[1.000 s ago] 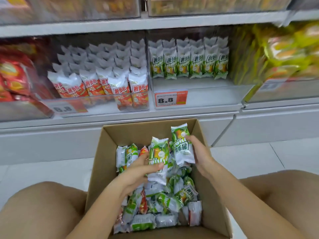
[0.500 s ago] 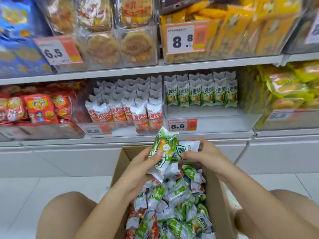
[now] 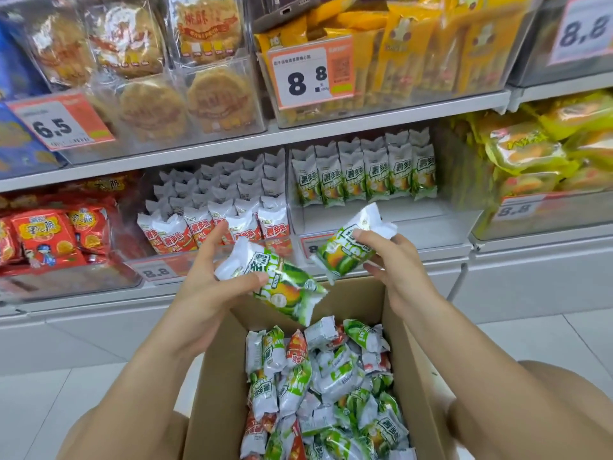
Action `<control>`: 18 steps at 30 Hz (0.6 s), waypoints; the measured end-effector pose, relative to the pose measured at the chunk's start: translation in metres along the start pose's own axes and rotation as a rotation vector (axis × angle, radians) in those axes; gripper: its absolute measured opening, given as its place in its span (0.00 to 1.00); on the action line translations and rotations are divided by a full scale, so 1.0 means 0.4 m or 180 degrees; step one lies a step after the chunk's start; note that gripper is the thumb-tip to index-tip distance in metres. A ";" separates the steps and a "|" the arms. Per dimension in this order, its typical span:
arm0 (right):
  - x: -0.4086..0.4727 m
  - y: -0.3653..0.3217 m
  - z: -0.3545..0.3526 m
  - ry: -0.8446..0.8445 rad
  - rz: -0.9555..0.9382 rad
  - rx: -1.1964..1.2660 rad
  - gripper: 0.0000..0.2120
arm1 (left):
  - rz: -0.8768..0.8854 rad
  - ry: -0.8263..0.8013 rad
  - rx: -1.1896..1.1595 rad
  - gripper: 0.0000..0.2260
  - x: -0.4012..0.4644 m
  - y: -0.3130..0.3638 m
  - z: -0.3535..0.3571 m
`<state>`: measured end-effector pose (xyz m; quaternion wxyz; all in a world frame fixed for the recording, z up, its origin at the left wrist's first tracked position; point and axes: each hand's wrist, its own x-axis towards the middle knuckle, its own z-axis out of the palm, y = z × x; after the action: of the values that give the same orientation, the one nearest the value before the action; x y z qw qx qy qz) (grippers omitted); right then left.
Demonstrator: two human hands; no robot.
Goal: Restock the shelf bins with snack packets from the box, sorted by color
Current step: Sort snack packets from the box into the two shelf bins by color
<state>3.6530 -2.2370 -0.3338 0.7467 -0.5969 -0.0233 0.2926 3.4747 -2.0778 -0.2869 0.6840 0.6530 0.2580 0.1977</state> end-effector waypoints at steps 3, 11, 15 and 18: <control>0.002 -0.003 0.003 -0.0181 0.0151 0.0061 0.12 | 0.0023 -0.0033 -0.0323 0.45 0.013 0.000 0.029; 0.003 0.029 0.026 -0.0708 0.0232 -0.0843 0.25 | -0.0003 -0.0070 -0.0464 0.36 0.071 0.003 0.143; -0.002 0.014 0.031 -0.0909 0.0629 -0.0455 0.34 | -0.0001 0.0196 -0.0366 0.31 0.086 -0.016 0.198; -0.012 0.002 0.026 -0.1101 0.0461 -0.0491 0.43 | 0.0049 0.0280 -0.0214 0.30 0.097 -0.020 0.224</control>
<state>3.6448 -2.2300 -0.3300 0.6607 -0.5933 -0.1306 0.4410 3.5595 -2.1256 -0.2973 0.6921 0.6223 0.2759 0.2400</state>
